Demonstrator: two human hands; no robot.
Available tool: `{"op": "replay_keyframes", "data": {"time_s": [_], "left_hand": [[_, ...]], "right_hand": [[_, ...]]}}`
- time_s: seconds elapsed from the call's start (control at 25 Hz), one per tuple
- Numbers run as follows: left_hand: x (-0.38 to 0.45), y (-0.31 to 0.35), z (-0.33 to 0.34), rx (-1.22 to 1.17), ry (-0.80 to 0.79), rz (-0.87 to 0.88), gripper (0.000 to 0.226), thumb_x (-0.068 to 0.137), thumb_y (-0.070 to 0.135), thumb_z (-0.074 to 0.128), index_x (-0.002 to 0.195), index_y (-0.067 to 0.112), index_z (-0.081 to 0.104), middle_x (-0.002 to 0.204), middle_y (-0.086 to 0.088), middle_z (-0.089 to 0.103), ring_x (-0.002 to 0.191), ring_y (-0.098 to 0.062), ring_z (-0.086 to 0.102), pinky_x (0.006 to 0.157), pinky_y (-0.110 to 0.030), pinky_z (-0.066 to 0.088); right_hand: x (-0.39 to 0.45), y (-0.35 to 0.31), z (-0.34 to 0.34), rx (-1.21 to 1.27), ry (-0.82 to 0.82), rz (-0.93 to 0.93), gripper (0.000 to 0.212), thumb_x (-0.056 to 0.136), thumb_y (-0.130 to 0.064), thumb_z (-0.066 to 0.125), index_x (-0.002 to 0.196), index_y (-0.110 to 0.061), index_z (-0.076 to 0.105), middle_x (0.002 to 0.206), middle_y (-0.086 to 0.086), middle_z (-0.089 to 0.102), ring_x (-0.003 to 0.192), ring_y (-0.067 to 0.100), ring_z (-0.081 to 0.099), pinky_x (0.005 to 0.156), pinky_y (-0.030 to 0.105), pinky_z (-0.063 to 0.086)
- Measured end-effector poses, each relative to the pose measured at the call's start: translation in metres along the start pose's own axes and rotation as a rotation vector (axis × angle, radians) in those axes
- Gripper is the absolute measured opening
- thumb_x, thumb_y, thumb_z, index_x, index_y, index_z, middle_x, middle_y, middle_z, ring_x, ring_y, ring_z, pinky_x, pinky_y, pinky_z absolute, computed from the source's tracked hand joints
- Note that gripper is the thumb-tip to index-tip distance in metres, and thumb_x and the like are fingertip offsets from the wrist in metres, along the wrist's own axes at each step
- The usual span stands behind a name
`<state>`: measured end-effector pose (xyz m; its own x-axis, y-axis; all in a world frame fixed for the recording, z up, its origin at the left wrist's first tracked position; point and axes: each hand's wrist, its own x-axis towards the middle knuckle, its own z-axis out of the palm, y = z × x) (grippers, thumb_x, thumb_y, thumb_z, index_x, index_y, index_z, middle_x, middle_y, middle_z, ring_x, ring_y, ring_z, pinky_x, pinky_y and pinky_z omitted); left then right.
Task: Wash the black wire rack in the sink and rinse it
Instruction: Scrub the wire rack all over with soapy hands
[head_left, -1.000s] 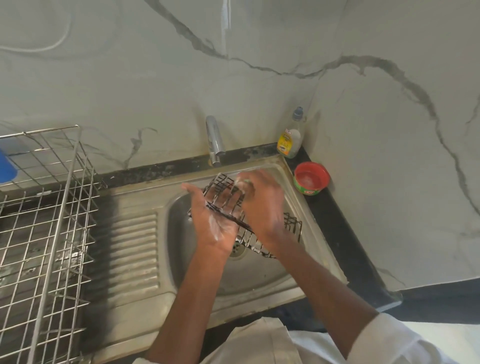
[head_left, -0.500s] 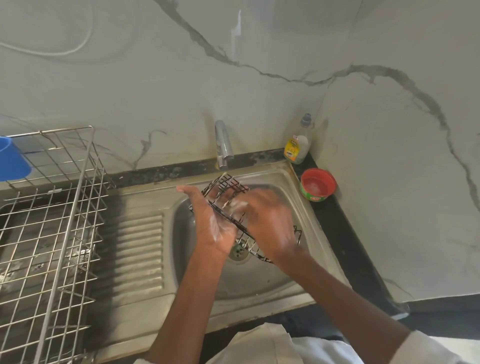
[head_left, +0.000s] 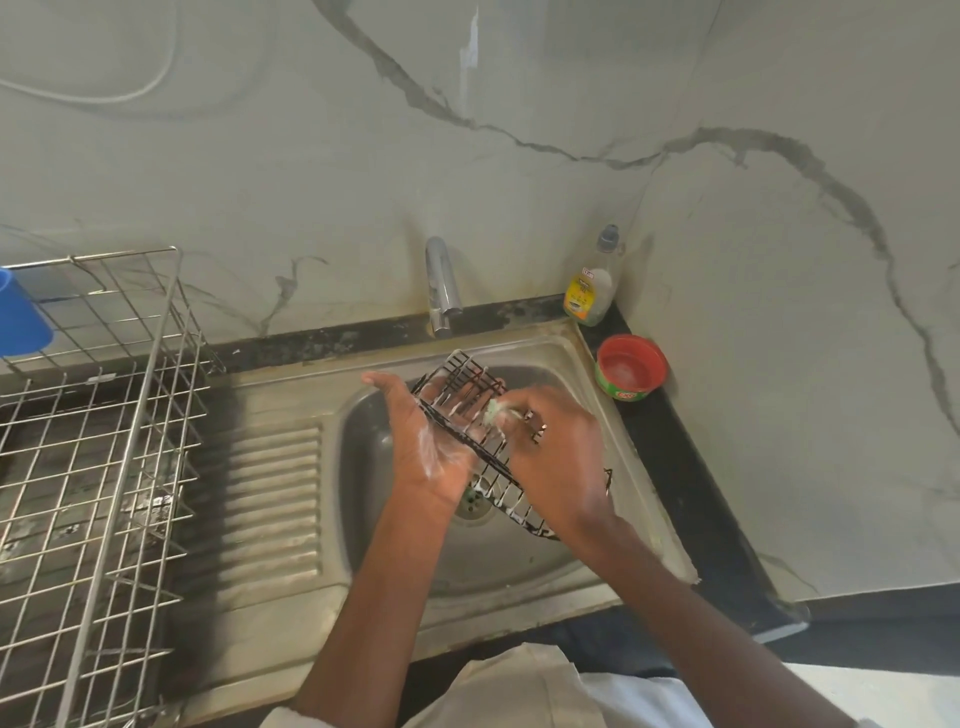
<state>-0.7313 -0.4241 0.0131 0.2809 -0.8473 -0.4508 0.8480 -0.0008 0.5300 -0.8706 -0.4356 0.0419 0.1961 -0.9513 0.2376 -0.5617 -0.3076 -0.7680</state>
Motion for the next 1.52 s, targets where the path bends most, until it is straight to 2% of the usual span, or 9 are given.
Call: {"op": "replay_keyframes", "data": {"time_s": [0.24,0.48,0.64,0.76,0.88,1.04,1.2,1.36,1.52], "left_hand": [[0.001,0.005,-0.005,-0.03,-0.009,-0.007,0.089,0.084,0.094,0.043,0.113,0.013,0.068,0.131,-0.023,0.063,0.123,-0.042,0.063,0.091,-0.059,0.06],[-0.005,0.006,-0.001,-0.048,-0.018,-0.057,0.09,0.085,0.089,0.05,0.117,0.008,0.068,0.116,-0.023,0.073,0.119,-0.046,0.069,0.095,-0.077,0.053],[-0.014,0.017,0.016,0.056,0.121,-0.137,0.069,0.106,0.069,0.038,0.108,0.005,0.064,0.096,-0.017,0.078,0.096,-0.036,0.07,0.073,-0.052,0.066],[-0.013,0.021,0.02,0.122,0.2,-0.166,0.056,0.112,0.054,0.036,0.125,0.006,0.061,0.105,-0.02,0.069,0.105,-0.036,0.067,0.085,-0.05,0.053],[-0.009,0.027,0.016,0.018,0.217,-0.136,0.074,0.109,0.064,0.034,0.151,0.005,0.047,0.135,-0.027,0.062,0.13,-0.044,0.061,0.094,-0.055,0.055],[-0.005,0.007,0.006,0.193,0.213,-0.057,0.098,0.094,0.089,0.019,0.139,0.011,0.059,0.128,-0.023,0.07,0.115,-0.041,0.071,0.094,-0.057,0.06],[-0.014,-0.023,-0.009,0.309,0.101,-0.083,0.1,0.086,0.095,0.016,0.141,0.03,0.067,0.143,-0.018,0.065,0.131,-0.044,0.064,0.105,-0.07,0.051],[-0.012,-0.017,-0.014,0.178,-0.007,-0.084,0.089,0.096,0.086,0.023,0.142,0.023,0.067,0.141,-0.022,0.067,0.12,-0.047,0.068,0.101,-0.071,0.053],[-0.009,-0.014,-0.025,0.106,0.016,-0.101,0.087,0.096,0.086,0.033,0.128,0.018,0.077,0.137,-0.022,0.069,0.119,-0.049,0.065,0.108,-0.08,0.041]], "right_hand": [[0.016,0.001,-0.021,0.701,-0.203,0.532,0.033,0.096,0.009,0.063,0.115,-0.014,0.077,0.104,0.004,0.078,0.083,0.014,0.072,0.076,0.025,0.061],[0.02,0.011,-0.021,0.399,-0.126,0.444,0.027,0.097,-0.001,0.059,0.101,-0.022,0.076,0.099,-0.006,0.079,0.082,0.012,0.074,0.072,0.025,0.057],[0.011,0.028,-0.01,0.138,-0.222,0.279,0.02,0.106,-0.014,0.05,0.108,-0.029,0.064,0.101,-0.007,0.072,0.094,0.021,0.069,0.078,0.041,0.054],[0.011,0.042,-0.003,0.081,-0.362,0.267,0.015,0.111,-0.021,0.041,0.109,-0.029,0.054,0.091,0.006,0.066,0.077,0.027,0.062,0.068,0.042,0.05],[0.016,0.045,0.0,0.152,-0.423,0.303,0.017,0.111,-0.022,0.04,0.104,-0.031,0.053,0.09,0.005,0.061,0.074,0.019,0.057,0.067,0.037,0.048],[0.027,0.033,0.005,0.24,-0.4,0.551,0.02,0.109,-0.021,0.042,0.119,-0.026,0.057,0.111,0.002,0.064,0.098,0.018,0.06,0.071,0.031,0.043],[0.034,0.024,0.015,0.437,-0.317,0.743,0.028,0.1,-0.007,0.044,0.118,-0.02,0.061,0.102,0.016,0.075,0.081,0.023,0.07,0.058,0.034,0.054],[0.037,0.025,0.019,0.587,-0.248,0.787,0.02,0.103,-0.005,0.053,0.117,-0.013,0.065,0.099,0.021,0.077,0.084,0.036,0.076,0.075,0.056,0.063],[0.036,0.03,0.01,0.399,-0.24,0.582,0.01,0.101,-0.016,0.066,0.107,-0.02,0.072,0.105,0.004,0.078,0.097,0.023,0.076,0.083,0.042,0.062]]}}
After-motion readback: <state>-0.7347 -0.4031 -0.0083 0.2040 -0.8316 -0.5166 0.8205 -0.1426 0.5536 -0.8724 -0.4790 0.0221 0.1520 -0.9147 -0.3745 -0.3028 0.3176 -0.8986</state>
